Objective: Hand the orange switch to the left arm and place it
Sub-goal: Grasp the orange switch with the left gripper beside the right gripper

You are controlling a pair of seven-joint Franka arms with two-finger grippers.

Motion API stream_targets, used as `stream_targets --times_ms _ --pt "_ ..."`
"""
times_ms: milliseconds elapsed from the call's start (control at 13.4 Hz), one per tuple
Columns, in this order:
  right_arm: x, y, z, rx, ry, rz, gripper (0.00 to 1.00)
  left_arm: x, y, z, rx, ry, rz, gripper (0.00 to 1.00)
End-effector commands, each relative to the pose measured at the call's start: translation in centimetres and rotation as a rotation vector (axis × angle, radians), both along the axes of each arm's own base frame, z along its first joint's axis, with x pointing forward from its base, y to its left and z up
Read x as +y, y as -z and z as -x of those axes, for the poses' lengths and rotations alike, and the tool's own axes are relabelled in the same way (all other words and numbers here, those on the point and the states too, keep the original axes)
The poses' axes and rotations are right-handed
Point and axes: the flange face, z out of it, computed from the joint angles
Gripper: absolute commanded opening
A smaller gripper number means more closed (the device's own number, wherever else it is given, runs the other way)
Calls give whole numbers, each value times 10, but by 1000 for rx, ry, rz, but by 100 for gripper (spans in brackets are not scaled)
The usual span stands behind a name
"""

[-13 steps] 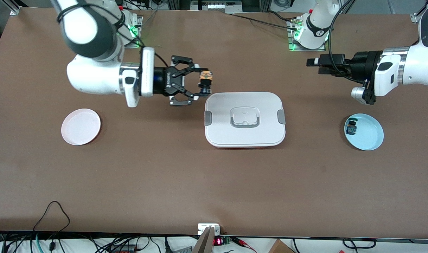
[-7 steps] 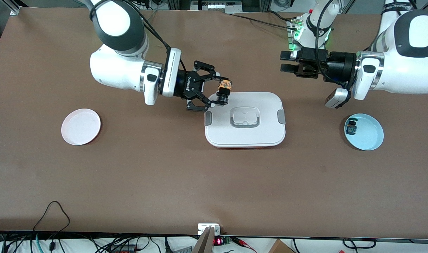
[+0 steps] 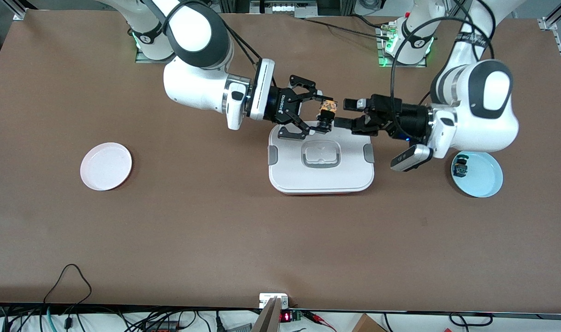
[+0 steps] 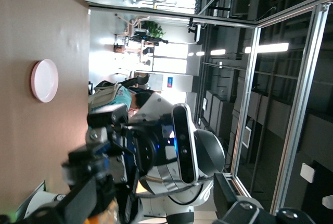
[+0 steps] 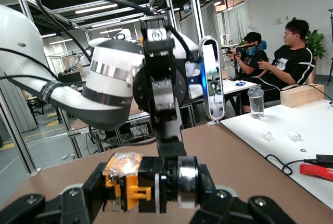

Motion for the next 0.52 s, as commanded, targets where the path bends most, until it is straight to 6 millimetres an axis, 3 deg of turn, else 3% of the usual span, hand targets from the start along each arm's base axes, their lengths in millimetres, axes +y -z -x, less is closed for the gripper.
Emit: stream_targets --times_ms 0,298,447 --pt "4 -3 -5 20 34 -56 0 -1 0 -2 -27 -9 32 98" --pt "4 -3 -4 39 43 -73 0 -8 7 4 -15 10 26 98" --pt "11 -3 2 54 45 -96 0 -15 12 12 -7 30 30 92"
